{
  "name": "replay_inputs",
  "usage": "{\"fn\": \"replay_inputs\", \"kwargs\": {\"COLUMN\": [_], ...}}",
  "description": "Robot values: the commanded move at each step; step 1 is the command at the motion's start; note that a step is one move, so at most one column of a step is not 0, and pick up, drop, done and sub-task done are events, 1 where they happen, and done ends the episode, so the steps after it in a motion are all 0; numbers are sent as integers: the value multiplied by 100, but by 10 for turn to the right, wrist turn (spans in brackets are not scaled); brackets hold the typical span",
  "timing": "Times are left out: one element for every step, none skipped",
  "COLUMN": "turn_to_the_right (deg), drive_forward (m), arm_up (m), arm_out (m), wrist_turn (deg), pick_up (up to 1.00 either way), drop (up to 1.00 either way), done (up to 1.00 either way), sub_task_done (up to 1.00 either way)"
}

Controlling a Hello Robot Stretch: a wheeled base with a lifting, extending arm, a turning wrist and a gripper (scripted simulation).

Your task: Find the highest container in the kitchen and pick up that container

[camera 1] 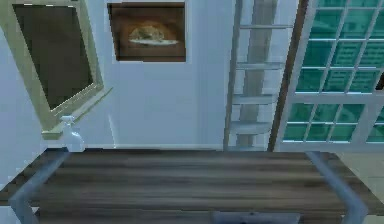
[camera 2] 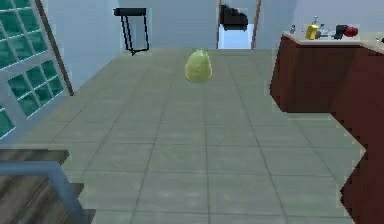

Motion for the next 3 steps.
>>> {"fn": "replay_inputs", "kwargs": {"turn_to_the_right": [450,450,240], "drive_forward": [0,0,0], "arm_up": [0,0,0], "arm_out": [0,0,0], "wrist_turn": [0,0,0], "pick_up": [0,0,0], "drop": [0,0,0], "done": [0,0,0], "sub_task_done": [0,0,0]}}
